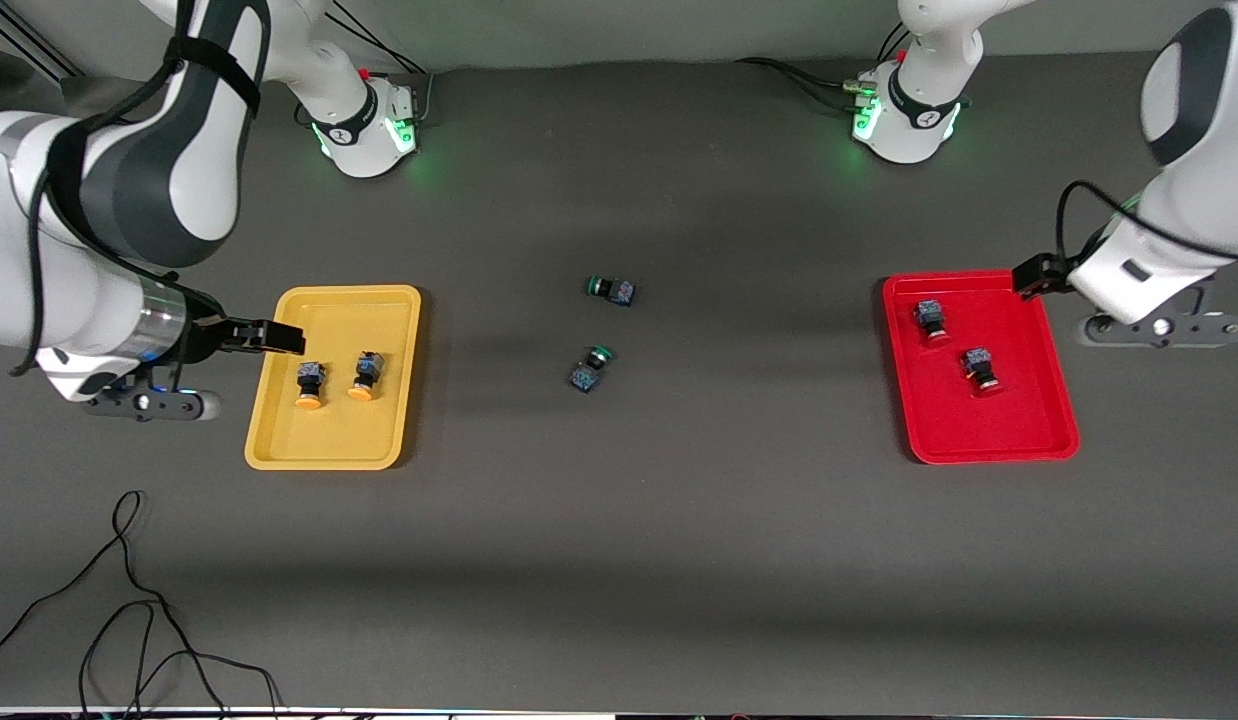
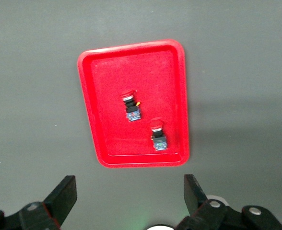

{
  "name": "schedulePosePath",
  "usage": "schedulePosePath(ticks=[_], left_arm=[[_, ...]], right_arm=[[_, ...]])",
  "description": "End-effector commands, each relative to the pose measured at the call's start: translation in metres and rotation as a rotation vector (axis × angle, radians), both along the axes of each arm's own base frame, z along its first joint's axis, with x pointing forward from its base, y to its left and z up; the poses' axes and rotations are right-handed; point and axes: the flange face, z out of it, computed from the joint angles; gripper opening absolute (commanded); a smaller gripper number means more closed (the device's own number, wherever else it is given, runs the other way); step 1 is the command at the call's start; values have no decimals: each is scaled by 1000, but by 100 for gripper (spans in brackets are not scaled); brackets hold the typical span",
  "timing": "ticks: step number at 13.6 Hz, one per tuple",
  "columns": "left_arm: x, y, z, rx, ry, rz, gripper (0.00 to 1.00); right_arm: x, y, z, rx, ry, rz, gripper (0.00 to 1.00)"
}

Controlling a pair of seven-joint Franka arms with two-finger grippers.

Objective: Place red and yellow buttons in trays
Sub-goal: 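Open both grippers and lift both arms away from the trays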

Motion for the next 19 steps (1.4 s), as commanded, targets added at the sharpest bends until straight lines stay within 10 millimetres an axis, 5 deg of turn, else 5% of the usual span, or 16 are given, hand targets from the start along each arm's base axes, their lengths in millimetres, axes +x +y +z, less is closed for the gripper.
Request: schedulePosePath(ticks=[1, 4, 11, 19], left_arm=[[-13, 21, 19, -27, -5, -15, 100], [-24, 64, 36, -70, -21, -43, 100], [-43, 43, 54, -62, -4, -35, 100], [-37, 49, 60, -63, -24, -28, 100]], right_arm=[[2, -15, 20, -4, 8, -30, 100], [-1, -36, 38, -2, 6, -26, 100], [-53, -86, 39, 50, -82, -43, 100], [-59, -109, 58, -18, -92, 4, 100]])
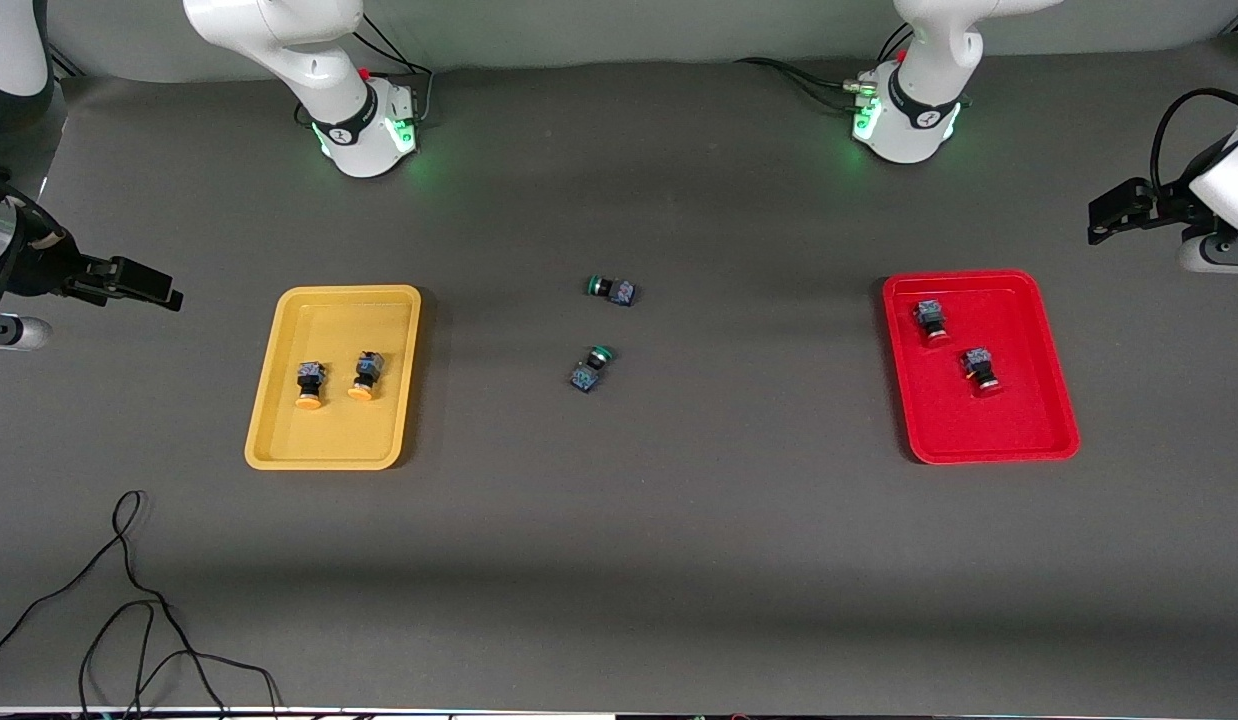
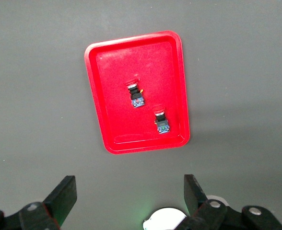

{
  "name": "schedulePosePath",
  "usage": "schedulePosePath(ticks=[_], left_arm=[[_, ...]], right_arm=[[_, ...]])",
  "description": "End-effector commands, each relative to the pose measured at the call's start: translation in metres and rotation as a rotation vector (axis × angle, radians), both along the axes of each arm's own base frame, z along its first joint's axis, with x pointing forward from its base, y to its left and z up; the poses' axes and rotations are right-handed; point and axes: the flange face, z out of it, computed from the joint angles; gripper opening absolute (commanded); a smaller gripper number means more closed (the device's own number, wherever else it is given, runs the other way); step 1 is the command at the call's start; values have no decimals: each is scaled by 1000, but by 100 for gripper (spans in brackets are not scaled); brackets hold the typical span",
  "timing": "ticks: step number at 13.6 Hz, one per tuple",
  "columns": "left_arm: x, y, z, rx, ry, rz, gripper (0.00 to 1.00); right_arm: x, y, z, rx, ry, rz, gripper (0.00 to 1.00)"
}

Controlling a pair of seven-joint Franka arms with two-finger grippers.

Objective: Place red and yellow buttons in trays
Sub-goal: 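Open both grippers and lift both arms away from the trays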

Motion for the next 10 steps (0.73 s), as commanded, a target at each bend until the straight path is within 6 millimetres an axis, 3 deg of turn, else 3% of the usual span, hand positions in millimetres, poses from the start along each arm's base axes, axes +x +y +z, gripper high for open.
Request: schedulePosePath(ticks=[1, 10], left_arm=[[-2, -1, 8, 7, -18, -4, 100], [1, 2, 19, 12, 10, 15, 99]], right_arm=[[-7, 0, 10, -20, 3, 23, 100], [-8, 0, 11, -44, 9, 30, 100]])
